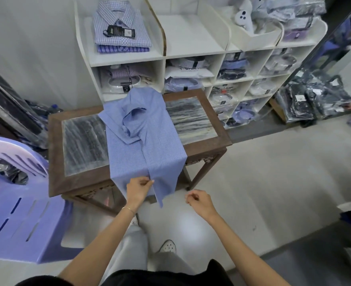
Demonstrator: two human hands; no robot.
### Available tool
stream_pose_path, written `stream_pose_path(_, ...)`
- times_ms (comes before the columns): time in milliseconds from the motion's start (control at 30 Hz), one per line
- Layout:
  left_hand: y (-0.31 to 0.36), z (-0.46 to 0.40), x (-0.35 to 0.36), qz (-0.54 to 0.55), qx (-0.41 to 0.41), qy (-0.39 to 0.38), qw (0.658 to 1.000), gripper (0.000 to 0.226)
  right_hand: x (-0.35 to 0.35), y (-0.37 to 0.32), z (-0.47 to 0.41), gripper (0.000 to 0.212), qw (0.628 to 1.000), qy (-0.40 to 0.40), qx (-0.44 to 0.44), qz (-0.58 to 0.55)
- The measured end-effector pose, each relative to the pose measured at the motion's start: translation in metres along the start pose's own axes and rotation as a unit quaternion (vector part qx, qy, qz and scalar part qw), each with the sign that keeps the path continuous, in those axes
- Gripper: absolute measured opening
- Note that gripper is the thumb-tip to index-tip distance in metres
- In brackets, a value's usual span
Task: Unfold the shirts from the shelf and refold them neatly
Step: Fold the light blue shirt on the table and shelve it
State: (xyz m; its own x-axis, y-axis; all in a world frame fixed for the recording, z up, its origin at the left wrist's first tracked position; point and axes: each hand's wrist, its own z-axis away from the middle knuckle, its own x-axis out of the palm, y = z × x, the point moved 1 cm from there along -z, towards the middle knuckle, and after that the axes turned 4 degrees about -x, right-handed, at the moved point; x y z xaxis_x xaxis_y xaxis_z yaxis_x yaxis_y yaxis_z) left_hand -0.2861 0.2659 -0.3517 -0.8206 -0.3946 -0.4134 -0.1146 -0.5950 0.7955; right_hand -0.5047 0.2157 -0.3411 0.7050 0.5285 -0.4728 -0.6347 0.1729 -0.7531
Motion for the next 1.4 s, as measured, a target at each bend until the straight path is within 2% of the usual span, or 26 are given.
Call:
stream_pose_path(100, -0.015, 0.011, -0.011, 0.016, -0.103, 0.092, 0.990, 0.033, -0.011, -0.015, -0.020, 0.033, 0.996, 0.070, -0.021, -0.045)
stream_pose_path(200, -0.027, 0.022, -0.027, 0.087, -0.141, 0.153, 0.974, 0.052, -0.020, -0.032, -0.041, 0.020, 0.985, 0.113, -0.016, -0.133)
stream_pose_path(333, -0.037, 0.019, -0.047, 0.113, -0.124, 0.174, 0.970, 0.039, -0.025, -0.053, -0.059, 0.023, 0.977, 0.078, -0.004, -0.197)
stream_pose_path(433, -0.047, 0.016, -0.058, 0.133, -0.105, 0.147, 0.975, 0.027, -0.022, -0.058, -0.064, 0.020, 0.978, 0.040, -0.007, -0.204)
stream_pose_path(500, -0.052, 0.014, -0.063, 0.138, -0.070, 0.093, 0.984, 0.021, -0.020, -0.055, -0.069, 0.013, 0.980, 0.015, -0.010, -0.200)
stream_pose_path(567, -0.047, 0.013, -0.068, 0.149, -0.040, 0.030, 0.988, 0.020, -0.021, -0.052, -0.075, 0.017, 0.982, -0.010, -0.003, -0.189)
stream_pose_path(667, -0.036, 0.015, -0.072, 0.162, -0.028, -0.041, 0.985, 0.031, -0.023, -0.050, -0.079, 0.037, 0.980, -0.066, 0.007, -0.187)
stream_pose_path(867, -0.032, 0.033, -0.054, 0.162, -0.075, -0.129, 0.975, 0.040, -0.035, -0.051, -0.074, 0.032, 0.968, -0.201, -0.001, -0.149)
stream_pose_path(1067, -0.059, 0.065, -0.032, 0.206, -0.114, -0.103, 0.966, 0.052, -0.029, -0.025, -0.056, 0.045, 0.950, -0.291, 0.024, -0.109)
stream_pose_path(1167, -0.076, 0.087, -0.018, 0.205, -0.144, -0.083, 0.965, 0.041, -0.022, -0.005, -0.042, 0.066, 0.939, -0.336, 0.025, -0.065)
stream_pose_path(1233, -0.092, 0.100, -0.010, 0.206, -0.164, -0.063, 0.963, 0.044, -0.018, 0.009, -0.034, 0.079, 0.932, -0.357, 0.032, -0.053)
stream_pose_path(1400, -0.122, 0.121, 0.006, 0.158, -0.199, -0.008, 0.967, 0.077, -0.018, 0.040, -0.015, 0.069, 0.927, -0.359, 0.073, -0.077)
